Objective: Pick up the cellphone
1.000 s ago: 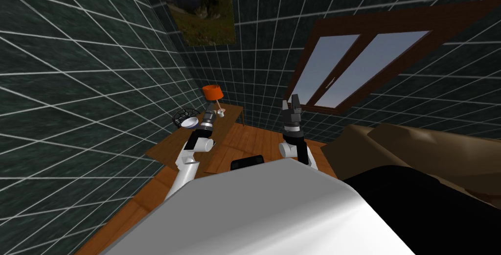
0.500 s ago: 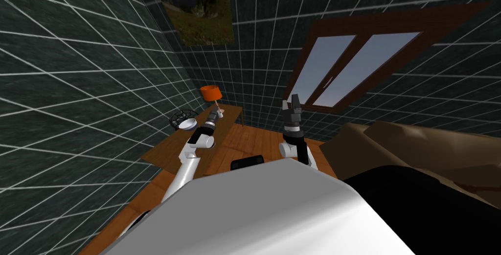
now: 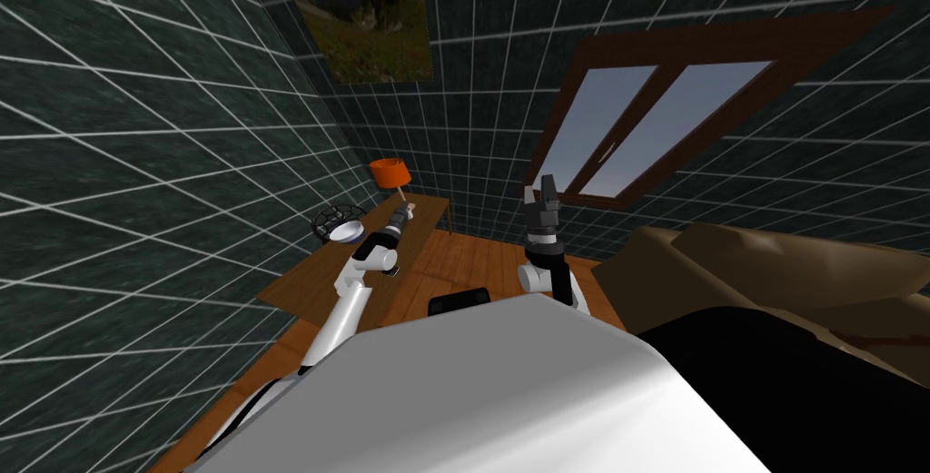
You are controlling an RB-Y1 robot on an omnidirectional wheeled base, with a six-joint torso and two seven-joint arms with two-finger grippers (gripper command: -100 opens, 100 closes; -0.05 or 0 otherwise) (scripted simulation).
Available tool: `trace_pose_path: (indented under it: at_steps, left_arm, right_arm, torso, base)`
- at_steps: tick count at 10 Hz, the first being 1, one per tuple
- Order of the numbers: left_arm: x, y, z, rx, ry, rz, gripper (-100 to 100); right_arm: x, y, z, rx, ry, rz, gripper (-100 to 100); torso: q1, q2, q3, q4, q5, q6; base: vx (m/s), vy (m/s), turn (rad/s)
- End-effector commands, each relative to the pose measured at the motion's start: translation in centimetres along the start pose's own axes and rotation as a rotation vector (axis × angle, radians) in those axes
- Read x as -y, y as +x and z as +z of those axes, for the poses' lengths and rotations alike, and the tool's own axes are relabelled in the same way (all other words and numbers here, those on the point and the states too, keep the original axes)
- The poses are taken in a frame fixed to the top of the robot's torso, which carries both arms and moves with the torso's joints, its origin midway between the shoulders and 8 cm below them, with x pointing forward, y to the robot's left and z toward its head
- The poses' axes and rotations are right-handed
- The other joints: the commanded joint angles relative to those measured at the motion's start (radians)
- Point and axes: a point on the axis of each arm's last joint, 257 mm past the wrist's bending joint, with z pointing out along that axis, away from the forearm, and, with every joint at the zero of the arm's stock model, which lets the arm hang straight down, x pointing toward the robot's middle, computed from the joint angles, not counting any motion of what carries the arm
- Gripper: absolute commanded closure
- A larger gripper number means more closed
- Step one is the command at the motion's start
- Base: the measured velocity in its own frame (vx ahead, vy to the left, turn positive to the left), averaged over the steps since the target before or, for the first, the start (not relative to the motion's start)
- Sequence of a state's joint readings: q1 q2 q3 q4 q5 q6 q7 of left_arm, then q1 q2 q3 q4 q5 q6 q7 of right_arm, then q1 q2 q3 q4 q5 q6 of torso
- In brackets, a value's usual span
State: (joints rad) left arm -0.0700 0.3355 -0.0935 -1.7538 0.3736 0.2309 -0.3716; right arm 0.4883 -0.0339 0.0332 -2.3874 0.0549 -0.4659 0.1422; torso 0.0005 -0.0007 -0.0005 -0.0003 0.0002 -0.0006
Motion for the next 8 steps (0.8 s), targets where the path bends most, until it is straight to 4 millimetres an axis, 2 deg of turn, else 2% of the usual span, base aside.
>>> trace_pose_path:
  at_steps: [1, 3, 6, 7, 8]
  left_arm:
    - [-2.0, 0.1, 0.8, -0.026, -0.065, 0.005, -100]
    - [-3.8, 0.0, 1.4, -0.046, -0.123, 0.008, -100]
    - [-8.7, 0.2, 1.4, -0.079, -0.262, 0.005, -100]
    - [-9.2, 0.0, 1.8, -0.093, -0.293, 0.009, -100]
    - [-11.0, 0.1, 1.4, -0.101, -0.339, 0.005, -100]
  right_arm:
    - [0.0, 0.0, 0.0, 0.0, 0.0, 0.0, 0]
    - [0.0, 0.0, 0.0, 0.0, 0.0, 0.0, 0]
    - [0.0, 0.0, 0.0, 0.0, 0.0, 0.0, 0]
    - [0.0, 0.0, 0.0, 0.0, 0.0, 0.0, 0]
    - [0.0, 0.0, 0.0, 0.0, 0.0, 0.0, 0]
  torso:
    - [0.0, 0.0, 0.0, 0.0, 0.0, 0.0]
    - [0.001, 0.0, 0.0, 0.0, 0.0, 0.0]
    - [0.001, 0.0, 0.0, 0.0, 0.0, 0.0]
    - [0.001, 0.0, 0.0, 0.0, 0.0, 0.0]
    - [0.001, 0.0, 0.0, 0.0, 0.0, 0.0]
  base:
    - [0.012, 0.015, -0.056]
    - [0.016, 0.025, -0.052]
    - [0.009, 0.028, -0.043]
    - [0.01, 0.028, -0.06]
    - [0.01, 0.026, -0.03]
